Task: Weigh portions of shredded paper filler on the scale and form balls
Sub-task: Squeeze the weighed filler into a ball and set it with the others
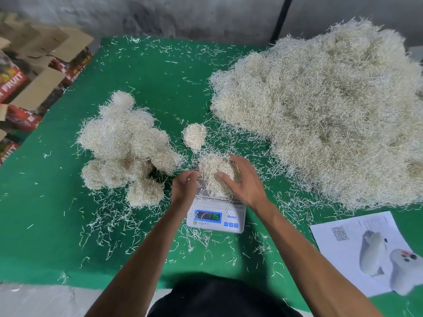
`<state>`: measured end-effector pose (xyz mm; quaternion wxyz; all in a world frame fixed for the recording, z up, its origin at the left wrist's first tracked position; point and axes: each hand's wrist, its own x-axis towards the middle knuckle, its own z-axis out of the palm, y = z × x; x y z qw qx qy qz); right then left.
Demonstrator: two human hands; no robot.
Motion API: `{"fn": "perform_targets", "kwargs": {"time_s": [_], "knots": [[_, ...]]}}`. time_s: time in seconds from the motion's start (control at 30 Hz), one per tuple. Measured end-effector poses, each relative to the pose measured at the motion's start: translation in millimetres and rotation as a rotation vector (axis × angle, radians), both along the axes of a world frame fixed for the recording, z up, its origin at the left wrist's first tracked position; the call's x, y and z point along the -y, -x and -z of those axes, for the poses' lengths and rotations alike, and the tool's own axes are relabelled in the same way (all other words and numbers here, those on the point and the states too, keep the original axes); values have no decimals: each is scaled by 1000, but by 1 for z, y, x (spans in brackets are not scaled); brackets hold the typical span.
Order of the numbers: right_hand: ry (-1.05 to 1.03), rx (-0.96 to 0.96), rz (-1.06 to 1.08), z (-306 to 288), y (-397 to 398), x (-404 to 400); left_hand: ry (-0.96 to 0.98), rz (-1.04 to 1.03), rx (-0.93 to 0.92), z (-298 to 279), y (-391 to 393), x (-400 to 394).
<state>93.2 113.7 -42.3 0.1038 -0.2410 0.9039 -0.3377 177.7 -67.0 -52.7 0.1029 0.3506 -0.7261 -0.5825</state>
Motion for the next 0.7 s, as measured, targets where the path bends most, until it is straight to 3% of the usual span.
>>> {"fn": "perform_targets", "kwargs": {"time_s": [0.33, 0.47, 0.57, 0.7], "knots": [[-26, 7, 2, 5, 8, 13, -28, -48, 33, 6, -2, 8], [-172, 13, -14, 12, 7, 35, -109, -63, -8, 10, -11, 9], [-281, -34, -62, 24, -4, 50, -123, -45, -11, 14, -17, 6], [-226, -42, -223, 27, -9, 53, -258, -100, -39, 7, -17, 5]]}}
